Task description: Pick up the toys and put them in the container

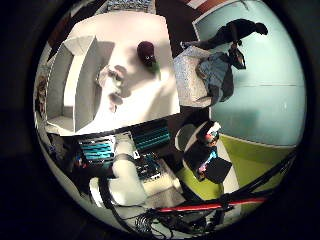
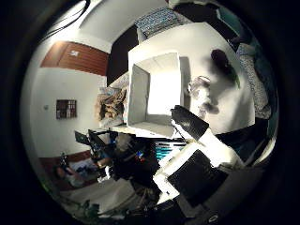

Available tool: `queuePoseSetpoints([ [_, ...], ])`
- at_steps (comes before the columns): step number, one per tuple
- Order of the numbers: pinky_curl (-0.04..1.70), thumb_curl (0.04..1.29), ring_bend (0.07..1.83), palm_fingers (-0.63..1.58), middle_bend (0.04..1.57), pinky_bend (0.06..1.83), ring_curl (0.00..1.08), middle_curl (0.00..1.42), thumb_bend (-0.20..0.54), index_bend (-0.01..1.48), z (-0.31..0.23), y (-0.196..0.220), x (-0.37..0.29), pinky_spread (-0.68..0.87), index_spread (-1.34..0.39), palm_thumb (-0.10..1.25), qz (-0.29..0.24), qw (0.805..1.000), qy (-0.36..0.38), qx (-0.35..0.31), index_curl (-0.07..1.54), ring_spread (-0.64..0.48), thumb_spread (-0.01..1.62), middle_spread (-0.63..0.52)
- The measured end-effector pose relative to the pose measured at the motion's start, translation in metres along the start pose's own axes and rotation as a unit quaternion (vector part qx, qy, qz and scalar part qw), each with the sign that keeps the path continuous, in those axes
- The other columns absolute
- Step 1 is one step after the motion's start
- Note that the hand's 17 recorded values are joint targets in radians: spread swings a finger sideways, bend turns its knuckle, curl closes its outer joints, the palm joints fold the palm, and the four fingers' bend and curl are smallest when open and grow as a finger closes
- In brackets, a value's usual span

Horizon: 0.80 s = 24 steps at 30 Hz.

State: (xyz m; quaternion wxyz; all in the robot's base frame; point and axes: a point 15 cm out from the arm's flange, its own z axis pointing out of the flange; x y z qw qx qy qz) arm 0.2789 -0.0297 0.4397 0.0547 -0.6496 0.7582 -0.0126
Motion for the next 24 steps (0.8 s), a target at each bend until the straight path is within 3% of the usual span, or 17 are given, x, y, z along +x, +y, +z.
queuePoseSetpoints([
  [13, 0.24, 0.38, 0.32, 0.28, 0.19, 0.44, 0.22, 0.31, -0.021, 0.14, -0.005, -0.073, 0.054, 0.45, -0.39, 0.73, 0.054, 0.998, 0.009, -0.019, 0.30, 0.18, 1.11, -0.04],
  [24, 0.28, 0.36, 0.35, 0.11, 0.21, 0.55, 0.24, 0.33, -0.026, 0.15, 0.043, -0.144, 0.103, 0.44, -0.30, 0.63, 0.099, 0.993, 0.008, -0.059, 0.24, 0.21, 1.13, 0.03],
])
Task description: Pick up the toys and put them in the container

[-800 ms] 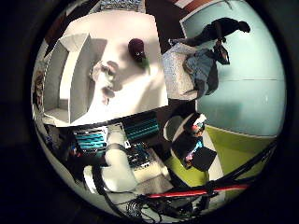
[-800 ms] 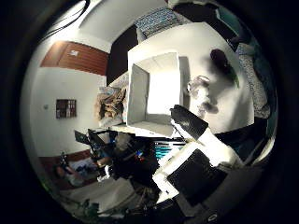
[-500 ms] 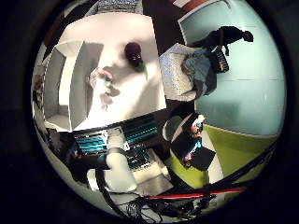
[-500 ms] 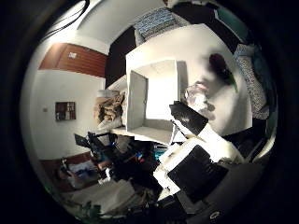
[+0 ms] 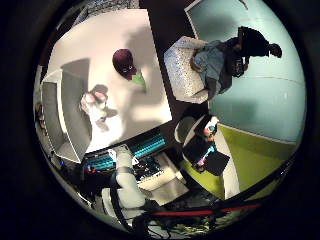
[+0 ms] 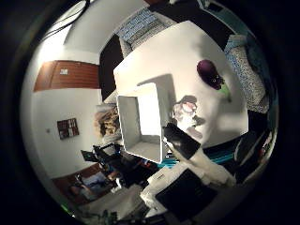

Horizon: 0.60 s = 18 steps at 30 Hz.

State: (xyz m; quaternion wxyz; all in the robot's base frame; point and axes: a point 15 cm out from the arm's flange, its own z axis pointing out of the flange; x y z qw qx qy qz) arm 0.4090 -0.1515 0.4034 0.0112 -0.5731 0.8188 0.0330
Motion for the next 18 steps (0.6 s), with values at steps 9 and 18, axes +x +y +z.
queuePoseSetpoints([
  [9, 0.28, 0.34, 0.35, 0.08, 0.22, 0.55, 0.24, 0.33, -0.023, 0.15, 0.046, -0.049, 0.028, 0.43, -0.20, 0.57, 0.051, 0.999, 0.003, 0.008, 0.25, 0.22, 1.13, 0.09],
  [18, 0.29, 0.33, 0.38, 0.06, 0.21, 0.57, 0.25, 0.33, -0.021, 0.15, 0.104, -0.076, 0.062, 0.44, -0.14, 0.56, 0.106, 0.994, -0.003, 0.016, 0.24, 0.22, 1.13, 0.16],
])
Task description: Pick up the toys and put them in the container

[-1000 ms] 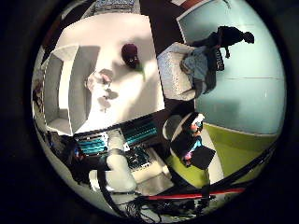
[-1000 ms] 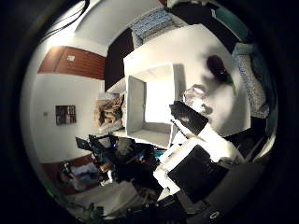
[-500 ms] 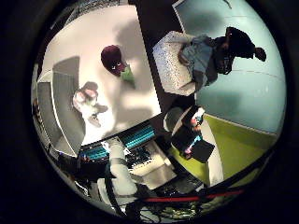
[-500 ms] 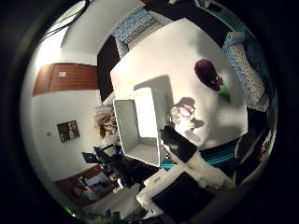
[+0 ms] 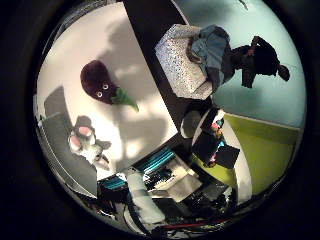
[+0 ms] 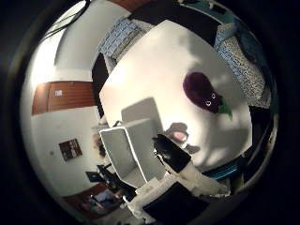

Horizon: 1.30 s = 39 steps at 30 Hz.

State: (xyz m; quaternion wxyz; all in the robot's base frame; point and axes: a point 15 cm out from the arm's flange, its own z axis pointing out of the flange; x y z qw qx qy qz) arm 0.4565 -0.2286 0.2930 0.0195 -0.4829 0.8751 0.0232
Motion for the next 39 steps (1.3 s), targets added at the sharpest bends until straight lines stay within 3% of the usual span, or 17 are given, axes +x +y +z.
queuePoseSetpoints([
  [14, 0.29, 0.33, 0.38, 0.05, 0.20, 0.58, 0.25, 0.33, -0.021, 0.15, 0.101, -0.003, 0.012, 0.45, -0.12, 0.54, 0.018, 0.999, 0.003, -0.029, 0.25, 0.24, 1.14, 0.18],
  [29, 0.28, 0.32, 0.39, 0.12, 0.24, 0.54, 0.25, 0.34, -0.022, 0.15, 0.141, 0.007, 0.017, 0.44, -0.12, 0.53, 0.020, 0.997, 0.014, -0.068, 0.25, 0.23, 1.14, 0.11],
  [32, 0.27, 0.32, 0.43, 0.20, 0.27, 0.52, 0.26, 0.35, -0.021, 0.15, 0.144, 0.009, 0.014, 0.43, -0.13, 0.53, 0.016, 0.997, 0.016, -0.072, 0.26, 0.20, 1.14, 0.06],
  [39, 0.24, 0.32, 0.64, 0.43, 0.46, 0.50, 0.30, 0.42, -0.020, 0.16, 0.147, 0.011, 0.032, 0.27, -0.19, 0.55, 0.006, 0.996, 0.042, -0.080, 0.26, 0.02, 1.14, -0.09],
])
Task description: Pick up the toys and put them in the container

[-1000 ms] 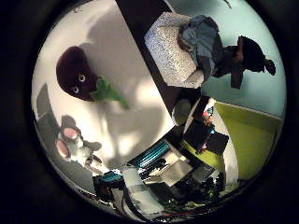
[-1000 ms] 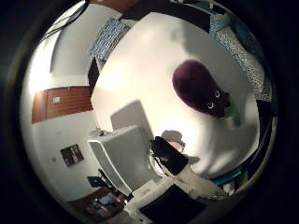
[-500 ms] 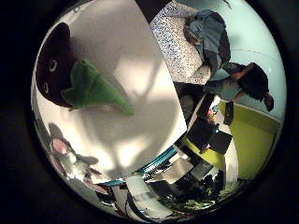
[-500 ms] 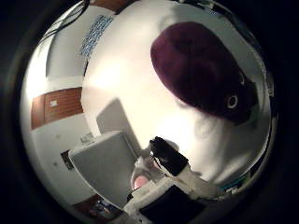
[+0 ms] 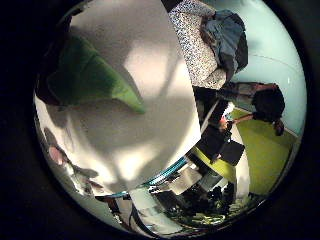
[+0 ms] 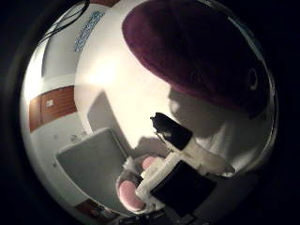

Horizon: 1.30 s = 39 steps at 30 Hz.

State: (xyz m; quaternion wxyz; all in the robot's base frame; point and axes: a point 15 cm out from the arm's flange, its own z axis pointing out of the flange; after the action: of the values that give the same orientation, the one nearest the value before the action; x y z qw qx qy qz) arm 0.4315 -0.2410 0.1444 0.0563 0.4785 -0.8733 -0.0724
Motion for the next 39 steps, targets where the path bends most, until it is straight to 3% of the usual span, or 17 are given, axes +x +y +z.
queuePoseSetpoints([
  [3, 0.21, 0.32, 0.75, 0.58, 0.58, 0.48, 0.33, 0.46, -0.017, 0.19, 0.000, 0.001, 0.010, 0.15, -0.24, 0.56, 0.003, 1.000, 0.005, -0.003, 0.28, -0.12, 1.14, -0.16],
  [6, 0.21, 0.34, 0.85, 0.84, 0.66, 0.60, 0.36, 0.51, -0.007, 0.20, 0.001, 0.003, 0.013, -0.11, -0.32, 0.63, -0.002, 1.000, 0.012, -0.007, 0.31, -0.26, 1.13, -0.23],
  [10, 0.24, 0.36, 0.91, 1.03, 0.71, 0.76, 0.41, 0.57, -0.008, 0.24, -0.005, 0.015, 0.023, -0.39, -0.40, 0.73, -0.006, 0.999, 0.030, -0.022, 0.38, -0.34, 1.13, -0.29],
  [13, 0.29, 0.39, 1.00, 1.21, 0.82, 0.85, 0.47, 0.64, -0.010, 0.38, -0.019, 0.020, 0.029, -0.50, -0.45, 0.79, -0.007, 0.999, 0.031, -0.019, 0.48, -0.35, 1.10, -0.30],
  [20, 0.52, 0.47, 1.24, 1.11, 1.01, 1.21, 0.60, 0.81, -0.012, 0.66, -0.071, 0.042, 0.033, -0.38, -0.46, 0.88, -0.022, 0.999, 0.028, 0.002, 0.76, -0.29, 1.05, -0.28],
  [23, 0.60, 0.50, 1.30, 1.06, 1.06, 1.28, 0.65, 0.87, -0.008, 0.75, -0.095, 0.056, 0.024, -0.32, -0.45, 0.92, -0.035, 0.999, 0.028, 0.010, 0.85, -0.28, 1.04, -0.28],
  [28, 0.71, 0.56, 1.34, 1.03, 1.12, 1.32, 0.71, 0.95, -0.009, 0.90, -0.122, 0.082, 0.006, -0.26, -0.41, 0.99, -0.057, 0.997, 0.028, 0.034, 0.96, -0.27, 1.04, -0.27],
  [39, 0.91, 0.65, 1.37, 0.97, 1.21, 1.30, 0.79, 1.02, -0.015, 0.97, -0.175, 0.156, -0.054, -0.22, -0.35, 1.01, -0.134, 0.989, 0.039, 0.049, 1.01, -0.26, 0.98, -0.24],
])
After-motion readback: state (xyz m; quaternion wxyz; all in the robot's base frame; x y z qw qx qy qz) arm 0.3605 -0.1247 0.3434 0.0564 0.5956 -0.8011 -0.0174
